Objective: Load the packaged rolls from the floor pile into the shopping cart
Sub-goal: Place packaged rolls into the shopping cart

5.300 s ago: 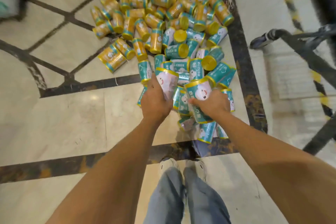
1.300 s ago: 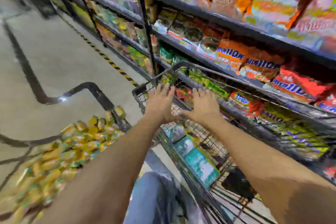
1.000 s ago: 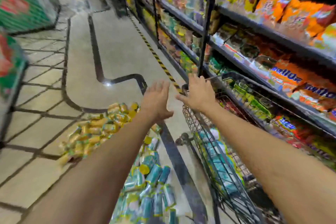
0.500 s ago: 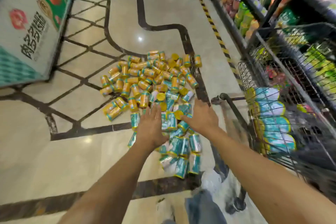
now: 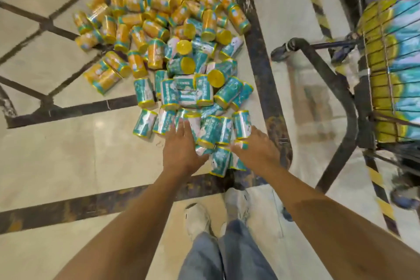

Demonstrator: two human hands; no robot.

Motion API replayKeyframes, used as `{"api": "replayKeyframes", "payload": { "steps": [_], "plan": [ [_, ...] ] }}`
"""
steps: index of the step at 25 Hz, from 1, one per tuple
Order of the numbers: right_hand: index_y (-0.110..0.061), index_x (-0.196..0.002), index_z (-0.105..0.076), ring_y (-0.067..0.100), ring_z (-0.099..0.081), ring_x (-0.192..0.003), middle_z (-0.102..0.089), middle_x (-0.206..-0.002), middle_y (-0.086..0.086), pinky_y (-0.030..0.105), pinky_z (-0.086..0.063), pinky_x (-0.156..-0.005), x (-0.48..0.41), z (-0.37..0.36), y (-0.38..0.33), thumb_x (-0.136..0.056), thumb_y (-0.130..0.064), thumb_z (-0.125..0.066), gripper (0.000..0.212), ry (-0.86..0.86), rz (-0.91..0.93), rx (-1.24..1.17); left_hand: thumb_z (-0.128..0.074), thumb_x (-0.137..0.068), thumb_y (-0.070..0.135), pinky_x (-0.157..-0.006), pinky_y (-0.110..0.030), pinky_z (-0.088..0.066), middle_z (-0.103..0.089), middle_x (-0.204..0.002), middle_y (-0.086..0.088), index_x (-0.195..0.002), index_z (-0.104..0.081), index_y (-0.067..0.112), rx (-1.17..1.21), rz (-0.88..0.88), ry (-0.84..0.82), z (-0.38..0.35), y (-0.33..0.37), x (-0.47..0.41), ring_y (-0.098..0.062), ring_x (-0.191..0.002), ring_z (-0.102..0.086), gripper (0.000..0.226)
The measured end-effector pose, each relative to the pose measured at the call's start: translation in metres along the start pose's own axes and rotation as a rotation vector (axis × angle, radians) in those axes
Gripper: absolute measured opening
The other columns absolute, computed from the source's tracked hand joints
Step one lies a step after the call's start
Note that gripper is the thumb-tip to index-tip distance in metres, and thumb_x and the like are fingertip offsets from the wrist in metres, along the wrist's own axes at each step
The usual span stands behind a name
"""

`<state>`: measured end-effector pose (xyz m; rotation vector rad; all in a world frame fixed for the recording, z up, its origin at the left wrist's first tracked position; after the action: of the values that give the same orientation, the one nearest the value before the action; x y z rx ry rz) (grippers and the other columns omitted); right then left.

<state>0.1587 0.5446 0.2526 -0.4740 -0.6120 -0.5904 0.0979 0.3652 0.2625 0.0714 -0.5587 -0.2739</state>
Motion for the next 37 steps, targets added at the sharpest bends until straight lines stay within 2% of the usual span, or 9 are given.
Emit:
{"api": "replayKeyframes", "payload": {
  "steps": [4, 9, 13, 17, 21, 26, 29, 34, 37],
  "plan": [
    [-0.004, -0.145, -0.025, 0.031, -0.04, -0.131, -0.037, -0.146, 0.014, 0.041, -0.037, -0.102, -0.065, -0.063, 0.037, -0.087, -0.057, -0.055, 0.085, -0.007, -0.03, 0.009, -0.061, -0.081, 0.056, -0.117, -0.039, -0.013, -0.004, -0.159, -0.014, -0.15, 0.0, 0.003, -0.002, -0.067, -0.006, -0.072, 0.018, -0.073, -0.031, -0.146, -0.006, 0.107],
    [-0.004, -0.143, -0.028, 0.033, -0.046, -0.125, -0.046, -0.137, 0.016, 0.04, -0.041, -0.097, -0.135, -0.159, 0.075, -0.084, -0.054, -0.062, 0.084, -0.075, -0.128, -0.118, -0.068, -0.08, 0.048, -0.116, -0.04, -0.02, -0.003, -0.159, -0.015, -0.15, 0.002, 0.002, 0.031, 0.05, -0.026, -0.165, 0.017, -0.141, -0.032, -0.146, -0.007, 0.109],
    [-0.006, -0.14, -0.031, 0.033, -0.05, -0.122, -0.049, -0.133, 0.013, 0.041, -0.043, -0.095, -0.191, -0.215, 0.1, -0.081, -0.052, -0.067, 0.083, -0.051, -0.312, -0.304, -0.072, -0.078, 0.045, -0.11, -0.043, -0.03, -0.007, -0.158, -0.014, -0.15, 0.001, 0.002, 0.098, 0.092, -0.033, -0.222, 0.007, -0.194, -0.03, -0.145, -0.014, 0.111],
    [-0.003, -0.149, -0.009, 0.037, -0.042, -0.129, -0.038, -0.143, 0.017, 0.044, -0.04, -0.101, -0.223, -0.254, 0.114, -0.082, -0.051, -0.066, 0.1, -0.085, -0.456, -0.386, -0.073, -0.079, 0.041, -0.109, -0.038, -0.031, -0.013, -0.157, -0.012, -0.15, -0.001, 0.004, 0.109, 0.085, 0.077, -0.246, 0.004, -0.216, -0.026, -0.144, -0.018, 0.108],
    [-0.008, -0.15, 0.005, 0.04, -0.04, -0.131, -0.029, -0.148, 0.021, 0.045, -0.038, -0.102, -0.231, -0.266, 0.118, -0.088, -0.046, -0.062, 0.099, -0.101, -0.505, -0.358, -0.072, -0.078, 0.038, -0.11, -0.038, -0.03, -0.021, -0.155, -0.012, -0.15, -0.006, 0.004, 0.128, 0.068, 0.166, -0.252, 0.002, -0.221, -0.027, -0.141, -0.024, 0.103],
    [-0.009, -0.145, -0.012, 0.038, -0.049, -0.121, -0.045, -0.135, 0.019, 0.045, -0.044, -0.095, -0.224, -0.246, 0.11, -0.085, -0.048, -0.064, 0.088, -0.063, -0.456, -0.265, -0.076, -0.073, 0.035, -0.092, -0.042, -0.044, -0.044, -0.14, -0.01, -0.144, -0.025, 0.007, 0.19, 0.038, 0.151, -0.239, 0.0, -0.223, -0.031, -0.125, -0.045, 0.092],
    [-0.009, -0.143, -0.016, 0.037, -0.05, -0.121, -0.047, -0.133, 0.017, 0.043, -0.044, -0.095, -0.201, -0.213, 0.094, -0.085, -0.047, -0.065, 0.085, -0.05, -0.415, -0.274, -0.077, -0.071, 0.039, -0.084, -0.042, -0.047, -0.054, -0.127, -0.011, -0.136, -0.035, 0.009, 0.264, 0.035, 0.161, -0.204, -0.003, -0.206, -0.032, -0.114, -0.053, 0.082],
    [-0.009, -0.14, -0.023, 0.036, -0.053, -0.117, -0.052, -0.129, 0.016, 0.041, -0.045, -0.092, -0.142, -0.119, 0.05, -0.083, -0.047, -0.068, 0.082, 0.046, -0.322, -0.326, -0.078, -0.071, 0.041, -0.088, -0.043, -0.043, -0.053, -0.13, -0.015, -0.138, -0.034, 0.007, 0.277, 0.075, 0.189, -0.099, 0.007, -0.161, -0.035, -0.117, -0.051, 0.087],
    [-0.01, -0.142, -0.024, 0.037, -0.052, -0.118, -0.052, -0.128, 0.017, 0.042, -0.045, -0.092, -0.097, -0.023, 0.01, -0.08, -0.052, -0.068, 0.087, 0.14, -0.249, -0.33, -0.076, -0.071, 0.044, -0.088, -0.043, -0.044, -0.053, -0.13, -0.016, -0.139, -0.033, 0.005, 0.295, 0.045, 0.239, -0.005, 0.028, -0.129, -0.036, -0.116, -0.051, 0.09]
  ]
}}
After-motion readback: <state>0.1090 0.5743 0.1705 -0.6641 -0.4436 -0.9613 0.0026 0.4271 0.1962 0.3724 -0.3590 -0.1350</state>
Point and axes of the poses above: each hand's wrist, its own x-axis away from the middle knuckle, its own z-axis out of the back of the hand, y = z × x, the point moved 6 cm from there along -x, towards the middle knuckle
